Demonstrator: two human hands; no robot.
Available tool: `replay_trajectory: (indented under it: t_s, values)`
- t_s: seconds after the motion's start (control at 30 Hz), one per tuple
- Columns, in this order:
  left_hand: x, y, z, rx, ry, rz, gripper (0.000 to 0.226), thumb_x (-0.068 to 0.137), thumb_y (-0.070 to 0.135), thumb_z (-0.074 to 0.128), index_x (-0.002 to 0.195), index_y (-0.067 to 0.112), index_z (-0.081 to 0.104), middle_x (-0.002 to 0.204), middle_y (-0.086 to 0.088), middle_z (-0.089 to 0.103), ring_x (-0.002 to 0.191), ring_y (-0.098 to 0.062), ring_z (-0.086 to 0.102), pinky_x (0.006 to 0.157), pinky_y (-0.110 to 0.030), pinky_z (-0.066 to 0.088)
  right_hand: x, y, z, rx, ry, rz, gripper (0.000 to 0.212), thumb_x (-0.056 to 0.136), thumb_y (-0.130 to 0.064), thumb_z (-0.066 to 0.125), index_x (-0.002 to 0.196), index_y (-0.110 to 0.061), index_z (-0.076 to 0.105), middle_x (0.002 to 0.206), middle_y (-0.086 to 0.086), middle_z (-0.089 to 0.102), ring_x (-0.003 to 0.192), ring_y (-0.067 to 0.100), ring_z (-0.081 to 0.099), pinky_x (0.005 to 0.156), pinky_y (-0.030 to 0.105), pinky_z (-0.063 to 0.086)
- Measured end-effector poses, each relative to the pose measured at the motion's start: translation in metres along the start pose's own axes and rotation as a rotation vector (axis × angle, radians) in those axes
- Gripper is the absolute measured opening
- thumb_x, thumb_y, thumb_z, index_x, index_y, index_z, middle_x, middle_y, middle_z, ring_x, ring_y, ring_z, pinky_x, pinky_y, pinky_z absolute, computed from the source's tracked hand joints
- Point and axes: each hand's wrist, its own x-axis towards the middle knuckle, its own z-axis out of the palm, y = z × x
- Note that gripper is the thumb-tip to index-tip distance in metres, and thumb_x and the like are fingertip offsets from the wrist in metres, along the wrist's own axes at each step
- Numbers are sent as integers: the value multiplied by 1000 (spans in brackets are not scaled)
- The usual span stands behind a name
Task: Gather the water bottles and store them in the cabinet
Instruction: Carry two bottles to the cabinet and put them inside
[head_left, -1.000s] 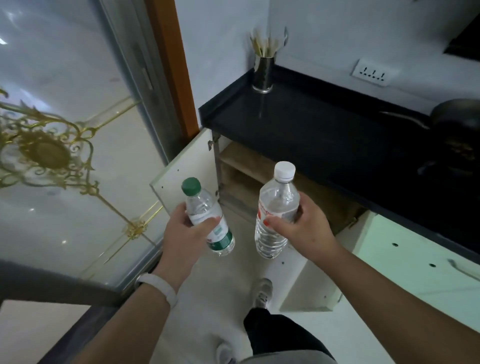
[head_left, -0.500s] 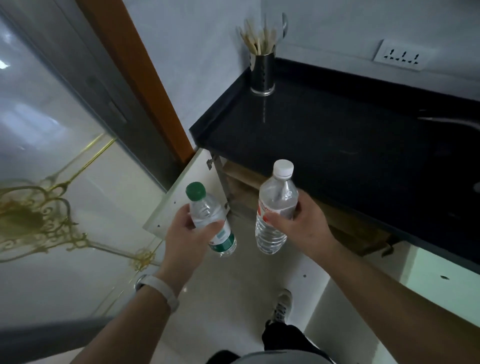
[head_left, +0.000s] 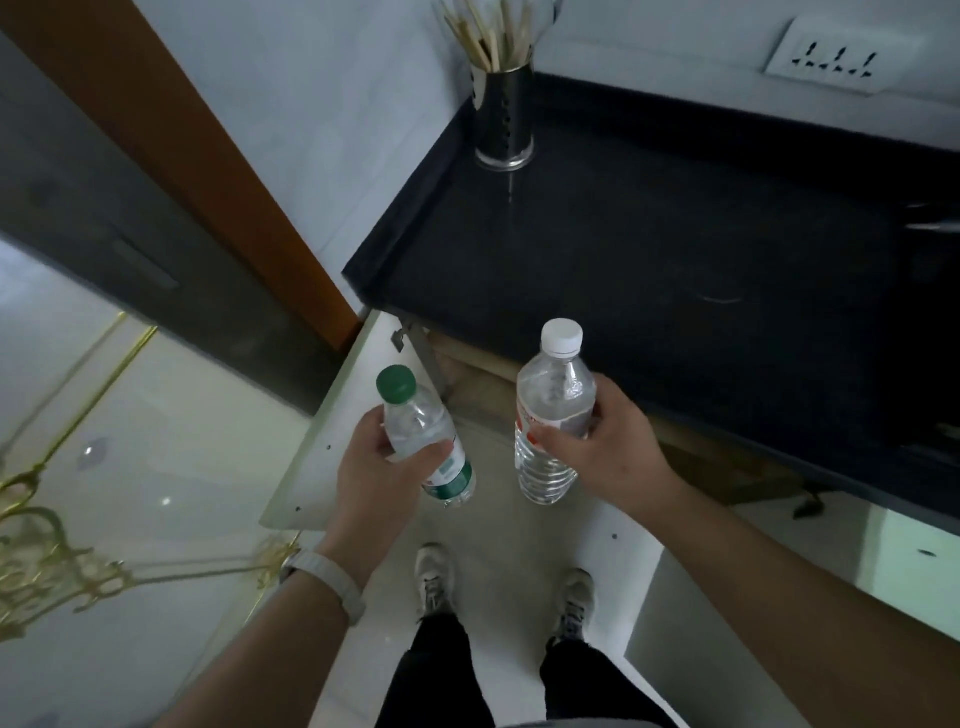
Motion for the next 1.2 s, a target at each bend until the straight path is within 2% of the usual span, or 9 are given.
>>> replay_trajectory:
  t_s: [0.23, 0.33, 0.4, 0.47, 0.53, 0.7, 0.87, 1.07, 1.2]
  values:
    - [73, -30, -15, 92, -163, 32, 53, 75, 25, 87, 121, 32, 62, 109, 13, 70, 102, -12, 66, 87, -32, 54, 20, 11, 45, -80, 84, 101, 55, 72, -36, 84, 117, -35, 52, 100, -20, 65, 86, -14, 59, 64, 6, 45]
    - [101, -46, -11, 97, -184, 30, 55, 73, 29, 87, 121, 34, 61, 109, 14, 70, 102, -9, 66, 86, -31, 55, 35, 26, 63, -92, 88, 132, 50, 72, -36, 85, 107, -41, 51, 95, -22, 63, 83, -17, 58, 61, 5, 44]
    - [110, -59, -4, 94, -187, 35, 55, 73, 28, 87, 121, 34, 61, 110, 16, 69, 102, -6, 65, 84, -26, 53, 45, 39, 74, -91, 85, 152, 48, 71, -38, 85, 100, -43, 48, 94, -21, 63, 81, -15, 59, 62, 7, 44]
    - [117, -74, 6, 94, -196, 48, 51, 74, 25, 87, 117, 36, 61, 107, 19, 68, 98, 1, 63, 78, -19, 49, 56, 57, 82, -99, 77, 161, 49, 69, -42, 85, 103, -42, 49, 94, -21, 64, 81, -11, 61, 65, 10, 45]
    - [124, -93, 20, 87, -195, 51, 49, 73, 23, 87, 112, 39, 62, 104, 21, 68, 94, 6, 62, 77, -19, 48, 69, 82, 89, -97, 66, 159, 52, 67, -45, 84, 108, -38, 52, 96, -20, 65, 84, -7, 62, 71, 14, 49]
    - [154, -162, 72, -8, -157, 28, 47, 72, 16, 88, 109, 35, 65, 97, 18, 72, 89, -2, 69, 84, -34, 57, 104, 159, 102, -72, 71, 117, 54, 68, -45, 83, 111, -38, 50, 98, -21, 65, 86, -7, 63, 71, 14, 49]
    - [204, -241, 135, -18, -158, 77, 47, 68, 22, 87, 108, 33, 66, 99, 15, 75, 91, -6, 71, 89, -43, 58, 149, 254, 113, 0, 111, 69, 46, 70, -37, 85, 104, -42, 55, 102, -18, 68, 94, -4, 65, 81, 21, 53]
    - [264, -319, 197, -55, -139, 152, 43, 73, 13, 87, 108, 29, 68, 102, 11, 76, 94, -9, 72, 90, -40, 57, 205, 331, 128, 109, 163, -67, 50, 73, -19, 85, 108, -40, 56, 96, -28, 65, 91, -16, 60, 68, 5, 46]
    - [293, -339, 214, -52, -124, 222, 40, 75, 12, 86, 111, 22, 69, 102, 8, 76, 90, -4, 72, 79, -26, 58, 237, 358, 131, 135, 168, -174, 53, 75, -15, 82, 116, -35, 56, 102, -24, 65, 94, -14, 61, 67, 3, 45]
